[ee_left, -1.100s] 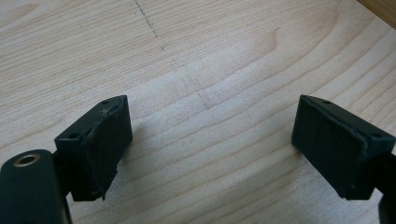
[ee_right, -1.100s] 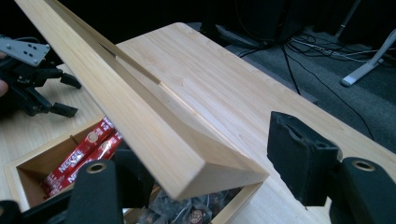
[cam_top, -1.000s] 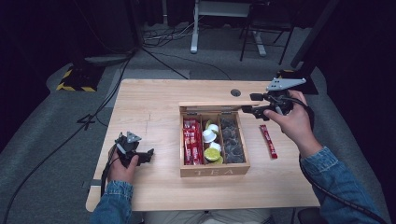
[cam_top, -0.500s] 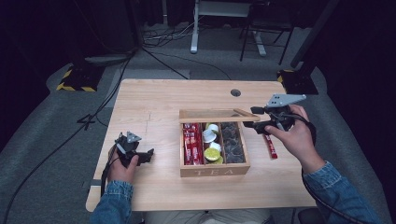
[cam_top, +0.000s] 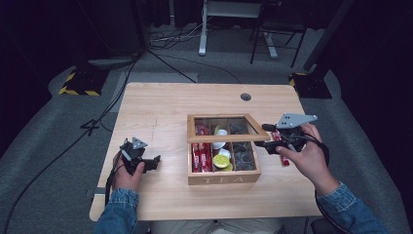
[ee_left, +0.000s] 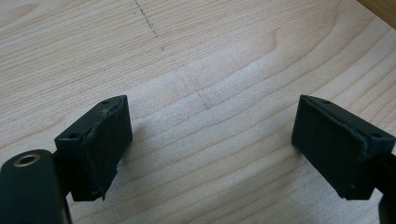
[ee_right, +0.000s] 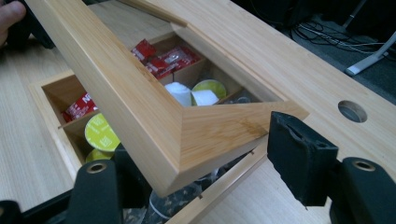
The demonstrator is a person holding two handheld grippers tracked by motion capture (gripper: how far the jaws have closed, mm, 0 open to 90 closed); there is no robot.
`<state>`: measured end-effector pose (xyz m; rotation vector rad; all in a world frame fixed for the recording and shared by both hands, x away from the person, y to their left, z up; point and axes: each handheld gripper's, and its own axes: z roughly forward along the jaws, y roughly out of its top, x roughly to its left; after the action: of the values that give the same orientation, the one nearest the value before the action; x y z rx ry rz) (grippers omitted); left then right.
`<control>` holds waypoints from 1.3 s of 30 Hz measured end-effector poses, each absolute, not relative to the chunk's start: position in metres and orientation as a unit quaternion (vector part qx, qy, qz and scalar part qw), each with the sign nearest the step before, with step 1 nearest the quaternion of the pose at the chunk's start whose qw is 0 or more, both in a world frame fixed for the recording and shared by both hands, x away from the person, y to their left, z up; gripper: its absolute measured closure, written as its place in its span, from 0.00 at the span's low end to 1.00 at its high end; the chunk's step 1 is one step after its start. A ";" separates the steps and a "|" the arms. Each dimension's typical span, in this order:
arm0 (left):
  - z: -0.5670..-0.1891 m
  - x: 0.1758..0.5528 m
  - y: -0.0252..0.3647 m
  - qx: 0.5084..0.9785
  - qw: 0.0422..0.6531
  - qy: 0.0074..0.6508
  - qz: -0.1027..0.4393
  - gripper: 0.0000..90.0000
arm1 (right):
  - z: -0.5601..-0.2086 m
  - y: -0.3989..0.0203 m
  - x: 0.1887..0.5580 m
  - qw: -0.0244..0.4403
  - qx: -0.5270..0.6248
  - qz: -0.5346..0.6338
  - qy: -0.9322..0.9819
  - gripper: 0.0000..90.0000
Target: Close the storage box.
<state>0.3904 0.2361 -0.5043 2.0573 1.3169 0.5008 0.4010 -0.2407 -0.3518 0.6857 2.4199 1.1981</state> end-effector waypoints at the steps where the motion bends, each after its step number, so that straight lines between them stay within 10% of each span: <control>1: -0.504 0.390 0.236 0.782 0.318 0.501 0.190 0.14 | -0.354 -0.241 0.400 0.177 0.242 0.421 0.856 0.40; 39: -0.504 0.390 0.236 0.782 0.319 0.501 0.190 0.14 | -0.416 -0.245 0.366 0.136 0.236 0.376 0.886 0.39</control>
<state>0.3904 0.2361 -0.5043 2.0571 1.3167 0.5006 0.3662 -0.2445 -0.4158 0.6835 2.5649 1.0886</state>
